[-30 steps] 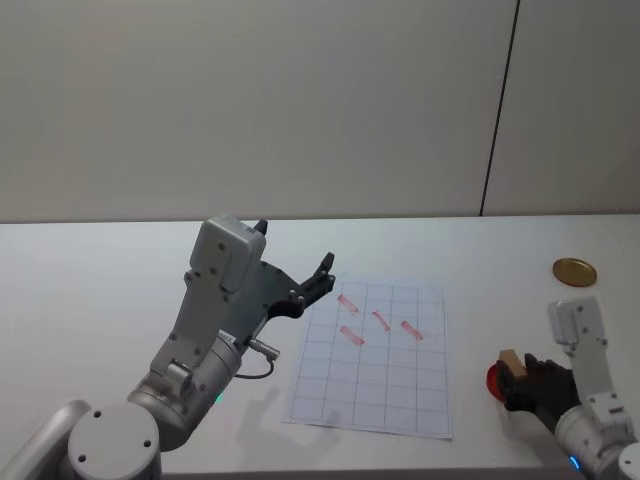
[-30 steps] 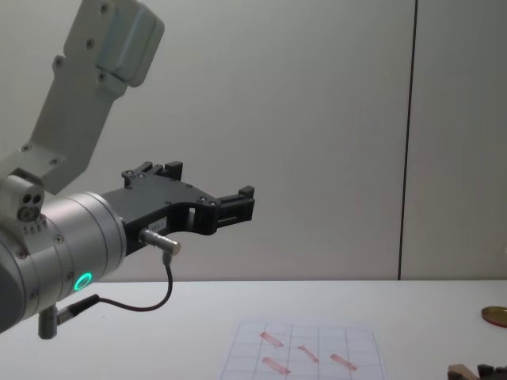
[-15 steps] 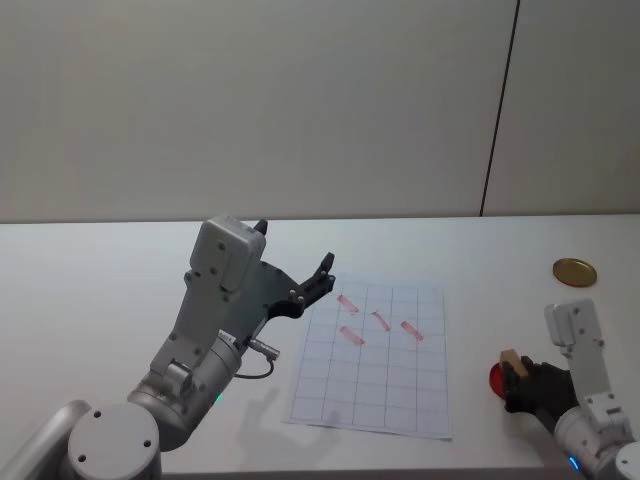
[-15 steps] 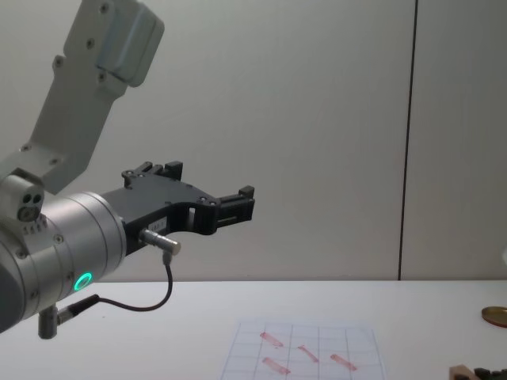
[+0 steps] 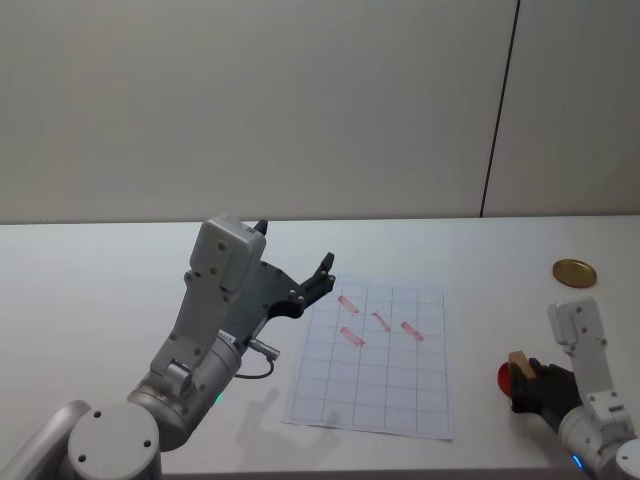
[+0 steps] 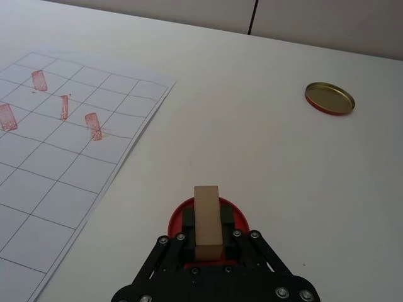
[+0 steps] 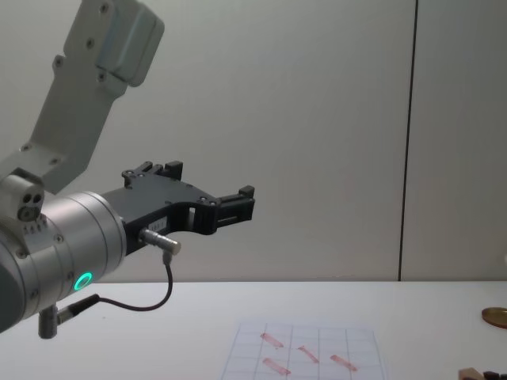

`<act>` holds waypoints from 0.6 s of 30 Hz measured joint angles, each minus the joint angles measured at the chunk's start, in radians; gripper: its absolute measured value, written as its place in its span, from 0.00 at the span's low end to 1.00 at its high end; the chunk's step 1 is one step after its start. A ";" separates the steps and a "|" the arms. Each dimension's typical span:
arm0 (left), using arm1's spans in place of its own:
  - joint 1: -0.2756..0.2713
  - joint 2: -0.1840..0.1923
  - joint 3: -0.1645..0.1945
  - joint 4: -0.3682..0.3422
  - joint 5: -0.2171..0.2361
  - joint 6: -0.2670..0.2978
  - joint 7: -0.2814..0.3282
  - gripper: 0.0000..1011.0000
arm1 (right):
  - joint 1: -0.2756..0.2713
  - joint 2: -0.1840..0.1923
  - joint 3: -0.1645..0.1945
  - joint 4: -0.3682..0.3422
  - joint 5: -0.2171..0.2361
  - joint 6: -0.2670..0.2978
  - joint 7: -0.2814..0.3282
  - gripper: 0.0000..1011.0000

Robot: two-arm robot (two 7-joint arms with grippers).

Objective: Use the one hand to pick up the stamp and affix it onto the A4 paper.

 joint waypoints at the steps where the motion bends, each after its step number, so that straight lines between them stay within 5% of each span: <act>1: 0.000 0.000 0.000 0.000 0.000 0.000 0.000 0.98 | 0.001 0.000 0.001 0.001 0.000 0.002 -0.001 0.22; 18: 0.000 0.000 0.000 0.000 0.000 0.000 0.000 0.98 | -0.009 0.000 0.006 -0.050 0.001 -0.043 -0.001 0.22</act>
